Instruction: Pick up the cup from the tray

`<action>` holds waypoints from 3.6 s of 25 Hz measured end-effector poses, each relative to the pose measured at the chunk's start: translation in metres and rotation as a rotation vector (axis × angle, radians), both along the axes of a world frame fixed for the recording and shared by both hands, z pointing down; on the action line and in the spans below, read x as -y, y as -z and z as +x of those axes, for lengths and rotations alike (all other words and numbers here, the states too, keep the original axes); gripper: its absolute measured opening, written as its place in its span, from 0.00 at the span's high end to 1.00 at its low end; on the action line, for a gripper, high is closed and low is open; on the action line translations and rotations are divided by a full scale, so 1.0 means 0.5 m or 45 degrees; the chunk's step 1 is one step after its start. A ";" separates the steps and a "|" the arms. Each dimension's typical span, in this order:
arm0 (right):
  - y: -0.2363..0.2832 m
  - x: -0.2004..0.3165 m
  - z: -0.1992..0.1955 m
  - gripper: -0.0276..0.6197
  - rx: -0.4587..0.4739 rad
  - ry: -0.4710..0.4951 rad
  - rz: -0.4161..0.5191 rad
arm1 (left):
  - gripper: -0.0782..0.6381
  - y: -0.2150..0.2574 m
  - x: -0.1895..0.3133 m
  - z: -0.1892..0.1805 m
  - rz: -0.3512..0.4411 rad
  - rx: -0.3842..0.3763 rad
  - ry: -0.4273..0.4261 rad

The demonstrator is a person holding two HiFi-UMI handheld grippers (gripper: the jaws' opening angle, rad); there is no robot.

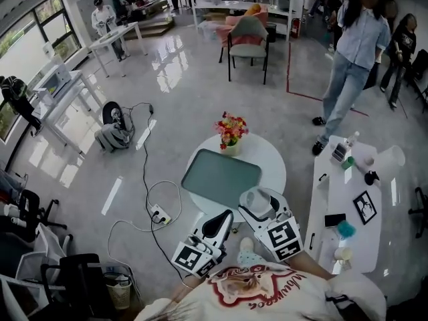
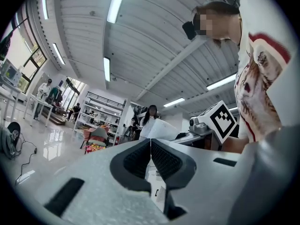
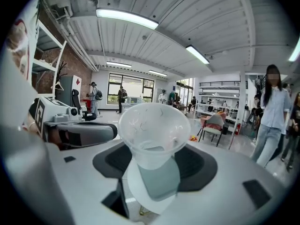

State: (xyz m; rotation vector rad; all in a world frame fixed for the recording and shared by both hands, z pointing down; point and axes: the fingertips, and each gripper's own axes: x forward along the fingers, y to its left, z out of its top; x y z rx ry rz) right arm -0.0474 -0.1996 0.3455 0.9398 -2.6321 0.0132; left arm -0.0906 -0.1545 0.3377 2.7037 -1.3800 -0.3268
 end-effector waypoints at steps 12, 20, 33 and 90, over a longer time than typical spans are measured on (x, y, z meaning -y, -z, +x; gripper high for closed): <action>-0.001 -0.247 0.032 0.50 0.050 -0.089 -0.007 | 0.87 -0.014 -0.244 0.031 -0.013 -0.033 -0.059; 0.029 -0.315 0.059 0.50 0.056 -0.073 0.040 | 0.87 0.030 -0.307 0.053 0.045 -0.004 -0.046; 0.015 -0.489 0.227 0.50 0.078 -0.031 0.016 | 0.87 -0.003 -0.482 0.232 0.012 -0.020 0.010; 0.042 -0.762 0.262 0.52 0.108 -0.039 0.032 | 0.87 0.046 -0.755 0.251 0.063 -0.012 0.005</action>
